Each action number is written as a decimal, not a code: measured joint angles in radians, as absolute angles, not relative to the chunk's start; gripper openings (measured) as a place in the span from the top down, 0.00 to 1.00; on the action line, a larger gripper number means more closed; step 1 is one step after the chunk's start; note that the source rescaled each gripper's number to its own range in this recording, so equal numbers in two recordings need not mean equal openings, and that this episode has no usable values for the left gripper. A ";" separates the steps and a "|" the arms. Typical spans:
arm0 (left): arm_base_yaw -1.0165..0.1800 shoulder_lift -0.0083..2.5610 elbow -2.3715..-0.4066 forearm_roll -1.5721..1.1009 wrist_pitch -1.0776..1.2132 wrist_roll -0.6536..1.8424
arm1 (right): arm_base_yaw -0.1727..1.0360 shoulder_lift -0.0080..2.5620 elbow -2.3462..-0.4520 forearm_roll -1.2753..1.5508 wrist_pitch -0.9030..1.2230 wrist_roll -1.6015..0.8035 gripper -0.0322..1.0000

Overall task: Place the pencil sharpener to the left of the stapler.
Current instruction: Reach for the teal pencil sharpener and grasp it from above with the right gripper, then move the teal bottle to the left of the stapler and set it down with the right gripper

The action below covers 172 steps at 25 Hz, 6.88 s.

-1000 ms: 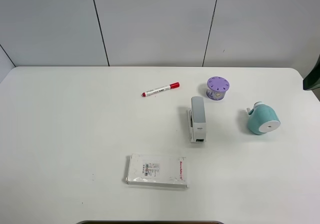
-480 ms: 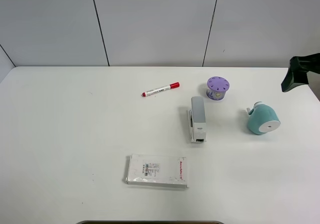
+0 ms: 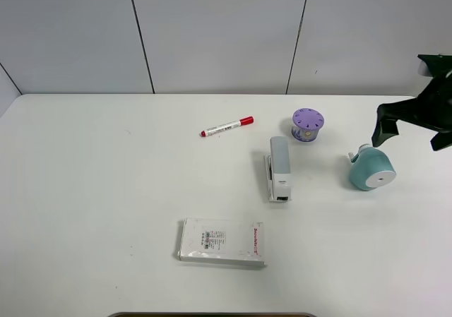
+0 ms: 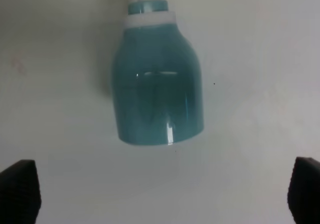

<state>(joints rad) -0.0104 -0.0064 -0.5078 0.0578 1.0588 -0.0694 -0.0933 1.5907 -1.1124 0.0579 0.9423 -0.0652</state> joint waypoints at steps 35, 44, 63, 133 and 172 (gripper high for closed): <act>-0.010 -0.006 -0.508 0.058 1.059 -0.069 | -0.035 1.929 -1.113 0.027 0.766 -0.043 0.00; -0.010 -0.006 -0.508 0.058 1.059 -0.069 | -0.035 1.975 -1.113 0.013 0.745 -0.021 0.00; -0.010 -0.006 -0.508 0.058 1.059 -0.069 | -0.035 1.992 -1.113 -0.012 0.727 -0.019 0.97; -0.010 -0.006 -0.508 0.058 1.059 -0.069 | 0.447 1.676 -1.353 0.030 0.980 0.458 0.95; -0.010 -0.006 -0.508 0.058 1.059 -0.069 | 0.699 2.277 -1.821 0.100 1.024 0.515 0.95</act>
<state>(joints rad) -0.0104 -0.0064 -0.5078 0.0578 1.0588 -0.0694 0.6993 2.2771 -1.8206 0.0997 1.0241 0.5147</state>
